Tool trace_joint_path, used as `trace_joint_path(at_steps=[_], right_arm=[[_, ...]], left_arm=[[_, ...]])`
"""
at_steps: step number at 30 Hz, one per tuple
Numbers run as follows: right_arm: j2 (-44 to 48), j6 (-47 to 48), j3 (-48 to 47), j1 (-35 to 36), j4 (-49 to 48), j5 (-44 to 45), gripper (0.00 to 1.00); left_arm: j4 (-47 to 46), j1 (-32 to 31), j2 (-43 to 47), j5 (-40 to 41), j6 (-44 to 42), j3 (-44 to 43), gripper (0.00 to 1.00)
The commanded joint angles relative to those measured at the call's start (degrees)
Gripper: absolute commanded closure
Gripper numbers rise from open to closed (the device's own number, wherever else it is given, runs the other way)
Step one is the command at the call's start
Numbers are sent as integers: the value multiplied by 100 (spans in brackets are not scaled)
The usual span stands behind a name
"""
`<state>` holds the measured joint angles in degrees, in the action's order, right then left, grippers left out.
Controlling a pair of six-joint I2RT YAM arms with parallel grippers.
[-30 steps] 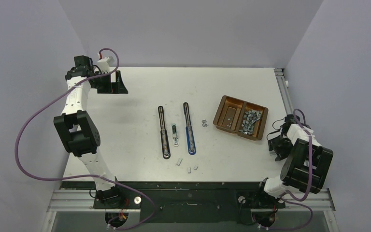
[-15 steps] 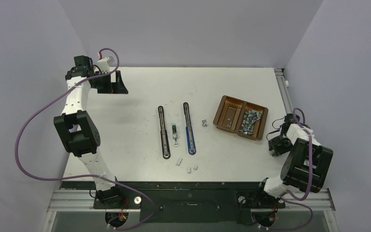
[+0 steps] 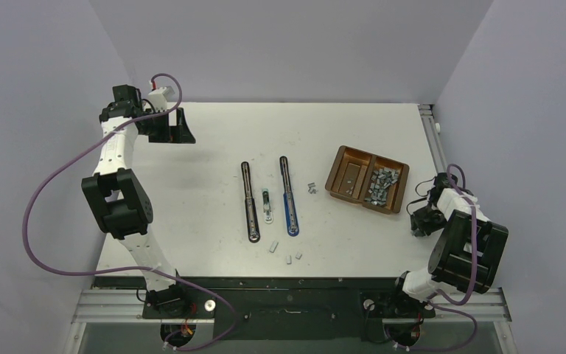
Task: Load the staples into the stapler
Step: Pick up the staple from the center of the board.
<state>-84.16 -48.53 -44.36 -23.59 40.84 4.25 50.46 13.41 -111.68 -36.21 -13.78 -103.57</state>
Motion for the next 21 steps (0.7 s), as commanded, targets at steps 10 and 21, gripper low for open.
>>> trace_joint_path(at_steps=[10,21], right_arm=[[34,147,202,401,-23,462,91],[396,-769,734,3070,-74,111,91]], left_arm=[[119,75,152,-130,-108,-278,3],[388,66,477,239,-186,-220,4]])
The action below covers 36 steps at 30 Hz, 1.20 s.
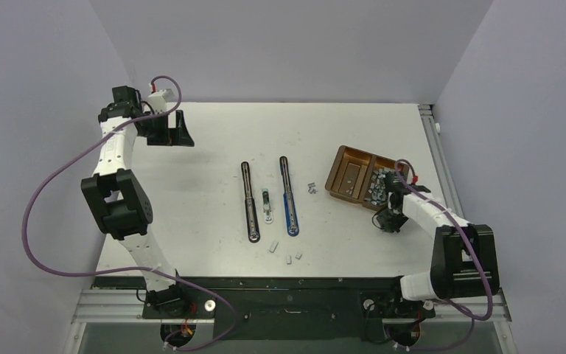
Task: Load the staples into the stapler
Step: Pick up the staple from the center of the board, then place the staple at the center of the board.
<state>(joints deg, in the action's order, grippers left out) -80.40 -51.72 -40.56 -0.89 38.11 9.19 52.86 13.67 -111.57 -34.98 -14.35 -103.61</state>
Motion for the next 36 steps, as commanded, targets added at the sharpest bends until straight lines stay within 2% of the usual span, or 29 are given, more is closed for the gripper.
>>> trace_joint_path(at_steps=[1,7,17,24,29,36], right_arm=[[52,-528,355,1008,168,-414,91],[-69,-604,28,2125,-15,-462,91],[-642,-85,-1210,3514,-40,-241,91],[-886,223,-1647,4019,-121,-276,91],[-1304,600,-1673,4176,-231,-677,90],[-1588,972,-1723,4453,-406,-675,88]], left_arm=[[164,40,510,141,-130,-189,4],[268,40,819,414,-163,95,4],[386,42,1425,804,-191,521,4],[476,39,1768,947,-132,653,4],[563,35,1911,984,-79,651,4],[679,-21,2045,1108,-50,644,4]])
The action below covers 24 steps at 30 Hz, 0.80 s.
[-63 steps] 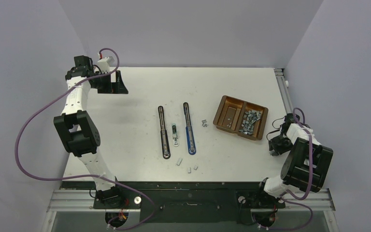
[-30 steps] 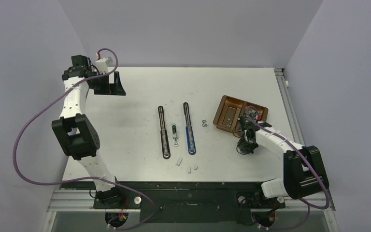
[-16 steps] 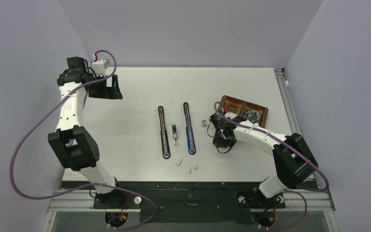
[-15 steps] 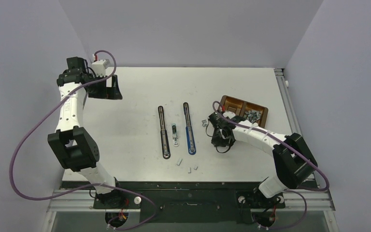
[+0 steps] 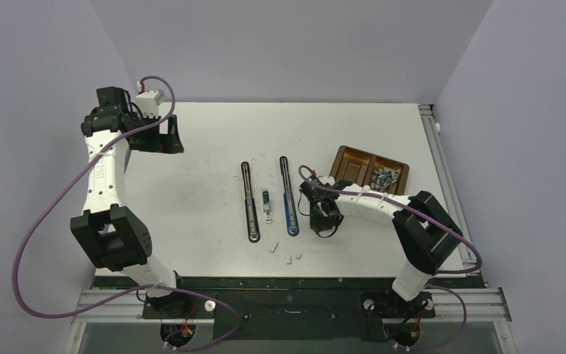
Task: Load the staples into the stapler
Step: Place the staple at the center of the board.
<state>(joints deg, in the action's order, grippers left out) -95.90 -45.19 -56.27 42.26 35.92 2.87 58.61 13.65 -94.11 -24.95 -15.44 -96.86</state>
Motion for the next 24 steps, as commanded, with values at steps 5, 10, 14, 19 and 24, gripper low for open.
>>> trace_joint_path(at_steps=[5,10,14,19,24], right_arm=[[-99,473,-186,161,-203,-56,78],[-82,611,-231,165,-81,-48,62],[-5,672,-295,133,-13,45,61],[-183,834,-372,39,-119,-205,64],[-310,944,-516,39,-63,-377,66]], left_arm=[[163,-42,348,169,106,-44,4],[195,-98,408,265,120,-26,4],[225,-123,432,295,145,-26,4],[263,-156,436,354,156,-44,4],[230,-159,499,437,112,83,4]])
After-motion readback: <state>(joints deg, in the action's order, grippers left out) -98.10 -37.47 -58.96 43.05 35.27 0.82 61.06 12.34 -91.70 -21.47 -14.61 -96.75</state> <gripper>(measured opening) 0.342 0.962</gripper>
